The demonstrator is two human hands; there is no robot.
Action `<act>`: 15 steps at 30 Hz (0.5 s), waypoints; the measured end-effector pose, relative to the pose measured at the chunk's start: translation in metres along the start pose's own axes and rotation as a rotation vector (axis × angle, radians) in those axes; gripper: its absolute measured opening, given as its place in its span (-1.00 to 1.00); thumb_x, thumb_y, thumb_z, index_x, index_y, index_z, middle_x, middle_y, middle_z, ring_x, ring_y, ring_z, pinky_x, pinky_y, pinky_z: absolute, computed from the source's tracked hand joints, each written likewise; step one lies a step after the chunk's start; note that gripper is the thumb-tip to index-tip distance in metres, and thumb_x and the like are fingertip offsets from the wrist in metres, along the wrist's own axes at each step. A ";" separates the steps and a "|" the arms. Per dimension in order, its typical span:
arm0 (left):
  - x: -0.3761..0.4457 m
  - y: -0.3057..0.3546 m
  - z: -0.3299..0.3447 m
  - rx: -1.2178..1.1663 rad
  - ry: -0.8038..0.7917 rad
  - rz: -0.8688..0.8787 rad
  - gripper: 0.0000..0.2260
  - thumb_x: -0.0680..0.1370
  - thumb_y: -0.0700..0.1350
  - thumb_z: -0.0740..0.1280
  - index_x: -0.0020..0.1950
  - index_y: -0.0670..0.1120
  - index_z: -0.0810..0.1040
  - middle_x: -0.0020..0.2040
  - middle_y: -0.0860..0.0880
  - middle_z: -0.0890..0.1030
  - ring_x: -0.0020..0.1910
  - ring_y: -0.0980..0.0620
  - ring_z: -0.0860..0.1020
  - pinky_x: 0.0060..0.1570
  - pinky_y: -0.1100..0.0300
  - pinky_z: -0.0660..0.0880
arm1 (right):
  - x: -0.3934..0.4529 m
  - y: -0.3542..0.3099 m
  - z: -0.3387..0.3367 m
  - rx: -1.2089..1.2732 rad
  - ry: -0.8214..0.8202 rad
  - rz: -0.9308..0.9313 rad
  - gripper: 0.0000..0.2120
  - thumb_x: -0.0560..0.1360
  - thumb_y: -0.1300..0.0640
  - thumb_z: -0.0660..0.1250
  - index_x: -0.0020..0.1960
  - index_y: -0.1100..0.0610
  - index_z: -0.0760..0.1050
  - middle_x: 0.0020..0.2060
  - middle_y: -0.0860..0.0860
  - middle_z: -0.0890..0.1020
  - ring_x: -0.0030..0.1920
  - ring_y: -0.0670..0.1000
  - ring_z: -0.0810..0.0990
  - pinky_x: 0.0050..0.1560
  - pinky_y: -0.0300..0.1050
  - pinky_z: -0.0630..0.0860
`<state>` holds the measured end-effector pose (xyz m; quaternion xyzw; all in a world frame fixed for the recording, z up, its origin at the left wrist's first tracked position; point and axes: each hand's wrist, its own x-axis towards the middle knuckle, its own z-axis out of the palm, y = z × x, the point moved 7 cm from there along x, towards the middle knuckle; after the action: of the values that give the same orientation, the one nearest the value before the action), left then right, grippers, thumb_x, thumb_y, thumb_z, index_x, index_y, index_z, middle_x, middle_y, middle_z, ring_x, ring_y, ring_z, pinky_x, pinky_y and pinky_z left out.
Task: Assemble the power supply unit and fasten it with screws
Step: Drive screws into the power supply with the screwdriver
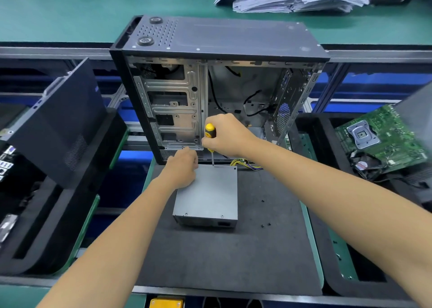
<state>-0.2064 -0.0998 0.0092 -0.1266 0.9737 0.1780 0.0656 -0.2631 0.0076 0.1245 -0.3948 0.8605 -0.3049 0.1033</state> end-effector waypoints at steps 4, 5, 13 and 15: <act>0.002 -0.009 -0.002 -0.275 -0.023 -0.063 -0.77 0.49 -0.38 0.12 -0.22 -0.06 0.31 -0.18 -0.03 0.38 -0.20 -0.05 0.34 -0.15 0.07 0.33 | 0.003 0.002 0.001 -0.002 0.002 0.002 -0.76 0.42 0.18 0.36 -0.35 0.14 0.34 -0.40 0.05 0.46 -0.37 0.04 0.38 -0.39 -0.15 0.30; 0.002 -0.009 -0.005 -0.319 -0.013 -0.052 -0.79 0.51 -0.38 0.12 -0.19 -0.07 0.32 -0.19 -0.03 0.40 -0.22 -0.03 0.34 -0.18 0.10 0.34 | 0.003 0.002 0.002 -0.002 0.001 0.004 -0.77 0.42 0.18 0.35 -0.33 0.15 0.35 -0.39 0.06 0.48 -0.36 0.04 0.38 -0.38 -0.14 0.31; -0.006 -0.017 -0.012 -0.495 0.212 -0.044 -0.90 0.58 -0.28 0.27 -0.02 -0.09 0.51 -0.14 0.02 0.55 -0.18 0.09 0.46 -0.22 0.40 0.34 | 0.008 -0.002 0.018 -0.017 -0.084 -0.042 -0.77 0.51 0.14 0.25 -0.25 0.08 0.25 -0.38 -0.02 0.43 -0.38 0.03 0.33 -0.42 -0.11 0.20; -0.006 -0.021 -0.015 -0.460 0.248 -0.056 -0.87 0.59 -0.26 0.27 0.05 -0.13 0.60 -0.06 0.02 0.55 -0.08 0.08 0.47 -0.11 0.38 0.32 | 0.009 0.000 0.029 -0.056 -0.158 -0.057 -0.76 0.55 0.12 0.24 -0.25 0.02 0.25 -0.36 -0.06 0.43 -0.37 0.00 0.37 -0.43 -0.13 0.22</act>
<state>-0.1966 -0.1233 0.0173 -0.1859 0.9043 0.3759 -0.0800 -0.2573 -0.0123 0.1023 -0.4448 0.8462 -0.2515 0.1512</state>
